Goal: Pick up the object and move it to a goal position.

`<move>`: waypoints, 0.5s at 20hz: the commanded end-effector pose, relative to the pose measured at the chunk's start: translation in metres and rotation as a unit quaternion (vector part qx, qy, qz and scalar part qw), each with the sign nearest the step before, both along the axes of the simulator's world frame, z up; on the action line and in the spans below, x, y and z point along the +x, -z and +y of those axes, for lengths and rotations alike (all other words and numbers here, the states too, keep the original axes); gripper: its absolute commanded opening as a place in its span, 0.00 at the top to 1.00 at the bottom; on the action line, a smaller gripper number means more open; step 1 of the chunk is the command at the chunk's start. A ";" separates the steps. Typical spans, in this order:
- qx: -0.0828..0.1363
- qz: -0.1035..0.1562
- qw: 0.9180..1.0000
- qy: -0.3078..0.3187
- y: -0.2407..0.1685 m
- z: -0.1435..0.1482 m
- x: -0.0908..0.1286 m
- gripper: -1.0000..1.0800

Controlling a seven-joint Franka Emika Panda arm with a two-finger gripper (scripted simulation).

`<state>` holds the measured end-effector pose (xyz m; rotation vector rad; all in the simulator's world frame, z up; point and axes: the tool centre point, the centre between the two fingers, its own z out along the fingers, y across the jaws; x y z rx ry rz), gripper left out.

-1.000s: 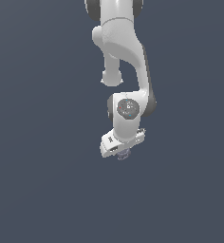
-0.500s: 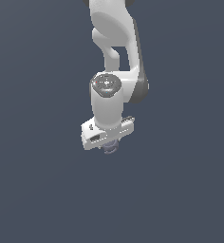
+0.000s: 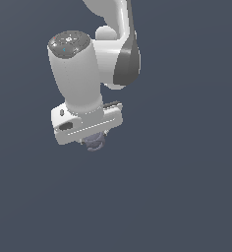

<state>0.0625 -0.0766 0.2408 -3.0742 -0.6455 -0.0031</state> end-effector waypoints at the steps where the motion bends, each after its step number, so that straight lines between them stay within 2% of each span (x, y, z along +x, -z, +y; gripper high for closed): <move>1: 0.000 0.001 1.000 -0.001 -0.016 -0.011 0.002 1.00; 10: 0.000 0.001 1.000 -0.001 -0.041 -0.029 0.007 1.00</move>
